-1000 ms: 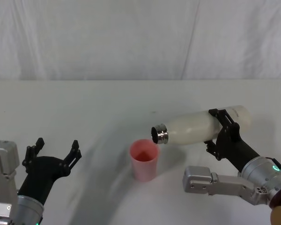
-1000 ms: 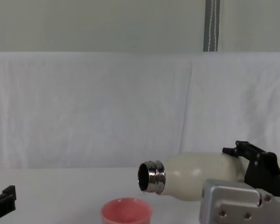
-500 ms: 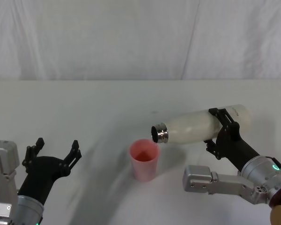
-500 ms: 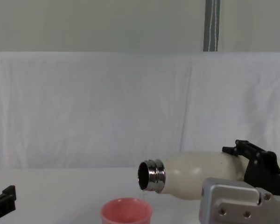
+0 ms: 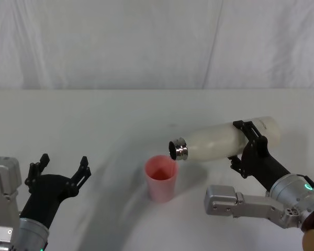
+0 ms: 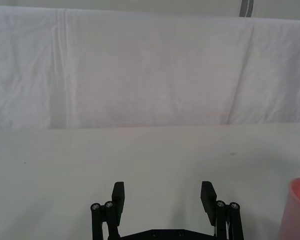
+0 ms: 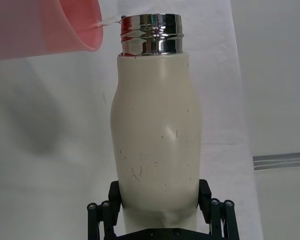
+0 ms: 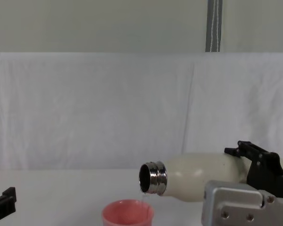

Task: Grasp the thermos with one hand and pour water into the cup lid.

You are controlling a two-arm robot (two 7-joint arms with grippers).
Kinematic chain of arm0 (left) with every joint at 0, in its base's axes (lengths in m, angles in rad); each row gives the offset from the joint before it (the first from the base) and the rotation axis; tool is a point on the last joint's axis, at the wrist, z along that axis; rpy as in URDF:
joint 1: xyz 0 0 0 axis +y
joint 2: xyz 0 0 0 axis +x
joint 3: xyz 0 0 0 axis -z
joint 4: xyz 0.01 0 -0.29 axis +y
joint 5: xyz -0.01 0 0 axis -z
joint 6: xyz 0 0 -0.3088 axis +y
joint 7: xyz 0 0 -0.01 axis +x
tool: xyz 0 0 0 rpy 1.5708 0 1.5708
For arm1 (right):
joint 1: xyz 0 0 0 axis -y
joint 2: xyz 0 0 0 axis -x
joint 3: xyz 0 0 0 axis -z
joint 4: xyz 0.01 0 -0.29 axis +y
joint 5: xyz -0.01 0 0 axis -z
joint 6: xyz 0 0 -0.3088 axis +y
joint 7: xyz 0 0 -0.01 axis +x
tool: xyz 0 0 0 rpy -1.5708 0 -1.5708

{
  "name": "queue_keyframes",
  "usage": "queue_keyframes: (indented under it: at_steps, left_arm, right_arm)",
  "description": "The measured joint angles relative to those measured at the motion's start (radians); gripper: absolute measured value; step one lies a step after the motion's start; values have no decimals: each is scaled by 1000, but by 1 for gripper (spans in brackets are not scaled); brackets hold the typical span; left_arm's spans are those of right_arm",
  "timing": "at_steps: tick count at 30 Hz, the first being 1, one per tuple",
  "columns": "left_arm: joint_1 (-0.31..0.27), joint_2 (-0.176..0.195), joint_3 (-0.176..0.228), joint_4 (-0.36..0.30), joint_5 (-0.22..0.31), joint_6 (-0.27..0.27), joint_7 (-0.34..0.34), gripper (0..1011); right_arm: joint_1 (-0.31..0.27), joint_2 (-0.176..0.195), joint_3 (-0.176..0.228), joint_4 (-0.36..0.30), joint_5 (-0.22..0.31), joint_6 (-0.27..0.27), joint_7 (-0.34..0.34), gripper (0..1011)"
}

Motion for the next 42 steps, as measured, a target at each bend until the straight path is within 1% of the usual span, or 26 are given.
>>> queue_keyframes:
  at_steps: [42]
  left_arm:
    - [0,0,0,0,0,0,0,1001]
  right_arm:
    - [4,0,-4,-2,-6,4,4,950]
